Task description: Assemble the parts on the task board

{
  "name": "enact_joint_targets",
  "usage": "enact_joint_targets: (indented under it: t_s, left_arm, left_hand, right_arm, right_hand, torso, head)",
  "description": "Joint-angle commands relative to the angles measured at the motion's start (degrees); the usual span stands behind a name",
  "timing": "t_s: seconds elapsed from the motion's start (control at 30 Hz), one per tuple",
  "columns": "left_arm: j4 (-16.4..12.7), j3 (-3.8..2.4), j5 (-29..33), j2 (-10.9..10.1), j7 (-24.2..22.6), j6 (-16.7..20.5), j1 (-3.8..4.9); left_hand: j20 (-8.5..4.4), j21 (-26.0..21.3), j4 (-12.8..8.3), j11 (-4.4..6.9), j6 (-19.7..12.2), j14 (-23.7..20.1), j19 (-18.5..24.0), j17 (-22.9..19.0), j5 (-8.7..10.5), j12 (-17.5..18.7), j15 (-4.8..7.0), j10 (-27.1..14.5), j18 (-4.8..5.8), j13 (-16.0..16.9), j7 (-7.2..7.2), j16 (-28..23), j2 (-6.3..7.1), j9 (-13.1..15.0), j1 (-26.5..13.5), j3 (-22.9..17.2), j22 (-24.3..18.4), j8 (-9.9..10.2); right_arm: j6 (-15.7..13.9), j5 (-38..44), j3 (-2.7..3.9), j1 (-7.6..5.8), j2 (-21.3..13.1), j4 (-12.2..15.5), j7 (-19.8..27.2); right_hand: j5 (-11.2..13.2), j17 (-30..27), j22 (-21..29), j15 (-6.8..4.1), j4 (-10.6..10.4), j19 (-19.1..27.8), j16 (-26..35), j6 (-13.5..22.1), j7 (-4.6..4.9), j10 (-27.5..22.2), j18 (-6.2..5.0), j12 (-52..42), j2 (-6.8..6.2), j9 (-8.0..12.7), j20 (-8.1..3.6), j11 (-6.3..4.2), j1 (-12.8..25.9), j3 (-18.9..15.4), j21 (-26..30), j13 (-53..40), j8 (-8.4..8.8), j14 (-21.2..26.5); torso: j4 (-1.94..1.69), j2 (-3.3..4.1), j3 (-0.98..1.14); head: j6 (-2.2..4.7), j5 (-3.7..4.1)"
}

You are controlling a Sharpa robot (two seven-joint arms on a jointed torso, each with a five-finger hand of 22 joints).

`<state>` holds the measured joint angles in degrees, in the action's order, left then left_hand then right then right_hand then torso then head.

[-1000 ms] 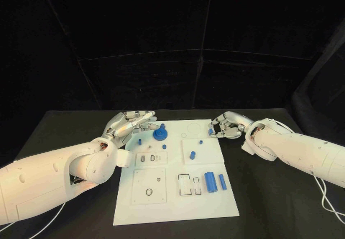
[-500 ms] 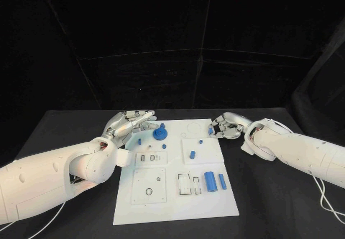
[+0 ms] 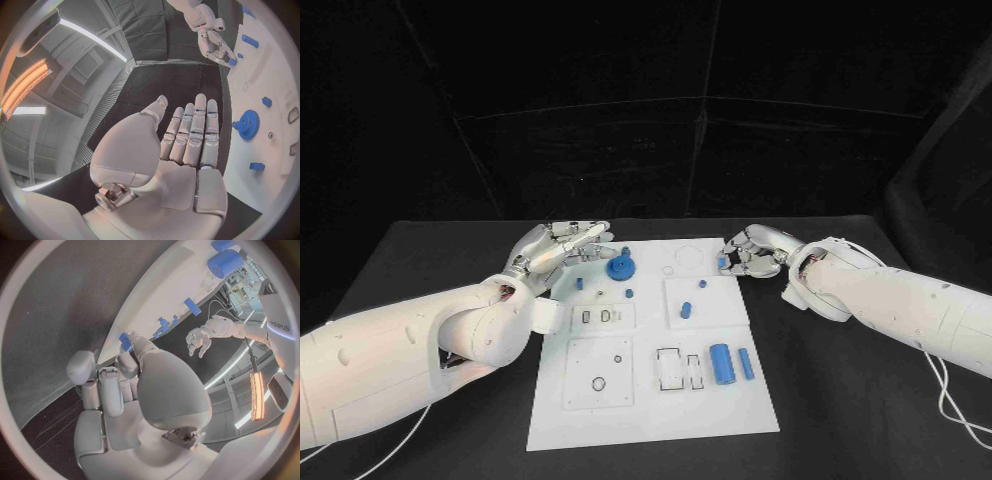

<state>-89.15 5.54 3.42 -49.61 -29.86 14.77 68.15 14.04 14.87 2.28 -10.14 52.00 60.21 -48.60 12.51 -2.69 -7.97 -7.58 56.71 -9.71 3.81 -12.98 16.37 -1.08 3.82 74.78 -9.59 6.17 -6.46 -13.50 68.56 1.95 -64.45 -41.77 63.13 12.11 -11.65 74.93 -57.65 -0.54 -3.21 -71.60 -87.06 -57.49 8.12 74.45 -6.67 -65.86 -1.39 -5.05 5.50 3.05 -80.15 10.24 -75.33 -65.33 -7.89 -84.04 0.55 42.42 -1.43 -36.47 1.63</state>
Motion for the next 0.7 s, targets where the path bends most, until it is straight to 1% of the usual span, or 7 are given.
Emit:
enact_joint_targets:
  t_s: [0.03, 0.3, 0.43, 0.47, 0.53, 0.67, 0.7]
  left_arm:
    - [0.1, -0.05, 0.0, 0.0, -0.2, -0.6, 0.06]
    - [0.0, -0.05, 0.0, -0.1, -0.2, -0.6, 0.06]
    - [-0.1, -0.05, 0.0, -0.3, -0.2, -0.5, 0.07]
    - [-0.2, -0.05, 0.0, -0.4, -0.2, -0.5, 0.07]
    - [-0.3, -0.05, 0.0, -0.5, -0.2, -0.4, 0.07]
    - [-0.6, -0.05, 0.0, -0.6, -0.2, -0.4, 0.08]
    - [-0.7, -0.05, 0.0, -0.7, -0.2, -0.4, 0.08]
  left_hand:
    - [0.14, -0.3, -0.4, 0.02, 0.3, -0.4, 0.1, 0.1, -0.15, 0.2, 0.11, -0.4, -0.8, -0.1, 0.04, 0.3, -0.43, 0.0, 0.0, 0.1, 0.0, 0.4]
    - [0.14, -0.3, -0.4, 0.02, 0.3, -0.4, 0.1, 0.1, -0.15, 0.2, 0.11, -0.4, -0.8, -0.1, 0.04, 0.3, -0.43, 0.0, 0.0, 0.1, 0.0, 0.4]
    - [0.14, -0.3, -0.4, 0.02, 0.3, -0.4, 0.1, 0.1, -0.15, 0.2, 0.11, -0.4, -0.8, -0.1, 0.04, 0.3, -0.43, 0.0, 0.0, 0.1, 0.0, 0.4]
    - [0.14, -0.3, -0.4, 0.02, 0.3, -0.4, 0.1, 0.1, -0.15, 0.2, 0.11, -0.4, -0.8, -0.1, 0.04, 0.3, -0.43, 0.0, 0.0, 0.1, 0.0, 0.4]
    - [0.14, -0.3, -0.4, 0.02, 0.3, -0.4, 0.1, 0.1, -0.15, 0.2, 0.11, -0.4, -0.8, -0.1, 0.04, 0.3, -0.43, 0.0, 0.0, 0.1, 0.0, 0.4]
    - [0.15, -0.3, -0.4, 0.02, 0.3, -0.4, 0.1, 0.1, -0.15, 0.2, 0.1, -0.4, -0.8, -0.1, 0.05, 0.3, -0.45, 0.0, 0.0, 0.0, -0.1, 0.4]
    - [0.15, -0.3, -0.4, 0.02, 0.3, -0.4, 0.1, 0.1, -0.15, 0.2, 0.1, -0.4, -0.8, -0.1, 0.05, 0.3, -0.45, 0.0, 0.0, 0.0, -0.1, 0.4]
  right_arm:
    - [-2.1, 0.2, 0.02, -0.09, 0.2, 0.0, -0.3]
    - [-5.4, 0.3, 0.03, -0.1, 0.1, 0.3, -1.2]
    - [-6.8, -0.7, 0.04, -0.11, -0.7, 2.2, -2.2]
    - [-7.1, -1.6, 0.05, -0.12, -1.2, 3.4, -2.8]
    - [-7.9, -3.5, 0.07, -0.15, -2.3, 7.2, -4.5]
    - [-9.1, -4.8, 0.1, -0.29, -3.5, 13.0, -7.8]
    - [-9.4, -5.0, 0.11, -0.4, -3.7, 14.9, -9.1]
  right_hand:
    - [0.4, 10.0, -0.1, -0.62, 0.0, -0.4, -0.3, -1.3, -0.48, 0.6, 0.44, -0.5, 0.97, -0.3, -0.17, -0.31, 0.0, 0.6, -0.4, -0.3, -0.72, -4.8]
    - [0.7, 10.3, -1.0, -1.23, 0.4, -1.0, -0.4, -3.1, -1.28, 1.4, 0.61, -1.3, 1.98, -0.6, -0.75, -1.0, -0.4, 2.0, -0.9, -1.0, -1.58, -4.9]
    - [0.6, 10.3, -1.1, -1.29, 0.5, -1.1, -0.4, -3.2, -1.34, 1.4, 0.63, -1.3, 2.01, -0.6, -0.82, -1.06, -0.3, 2.1, -0.9, -1.0, -1.61, -4.9]
    - [0.3, 10.4, -1.1, -1.32, 0.4, -1.1, -0.4, -3.1, -1.32, 1.4, 0.64, -1.2, 1.85, -0.6, -0.87, -1.06, -0.1, 2.1, -0.9, -1.0, -1.55, -4.9]
    - [-2.2, 10.3, -1.0, -1.36, 0.0, -1.1, -0.4, -2.8, -1.24, 1.5, 0.65, -1.0, 1.28, -0.5, -1.01, -1.04, 1.0, 2.1, -0.9, -0.9, -1.23, -4.9]
    - [-2.7, 10.0, -0.6, -1.28, -0.4, -0.9, -0.2, -2.2, -1.02, 1.3, 0.59, -0.6, 0.99, -0.4, -1.0, -0.88, 1.9, 2.1, -0.7, -0.5, -0.76, -4.8]
    - [-3.2, 9.9, -0.5, -1.23, -0.6, -0.9, -0.2, -2.0, -0.95, 1.2, 0.58, -0.5, 0.73, -0.3, -0.97, -0.82, 2.4, 2.0, -0.6, -0.4, -0.58, -4.8]
  torso:
    - [0.01, -0.01, 0.04]
    - [0.06, -0.04, 0.02]
    - [0.14, -0.09, 0.03]
    - [0.12, -0.1, 0.01]
    - [0.05, -0.1, -0.05]
    - [0.09, -0.17, -0.18]
    - [0.0, -0.24, -0.3]
  head:
    - [-0.05, -0.08]
    - [-0.12, -0.22]
    - [-0.11, -0.36]
    - [-0.1, -0.34]
    - [-0.17, -0.26]
    - [0.03, -0.21]
    - [-0.04, -0.26]
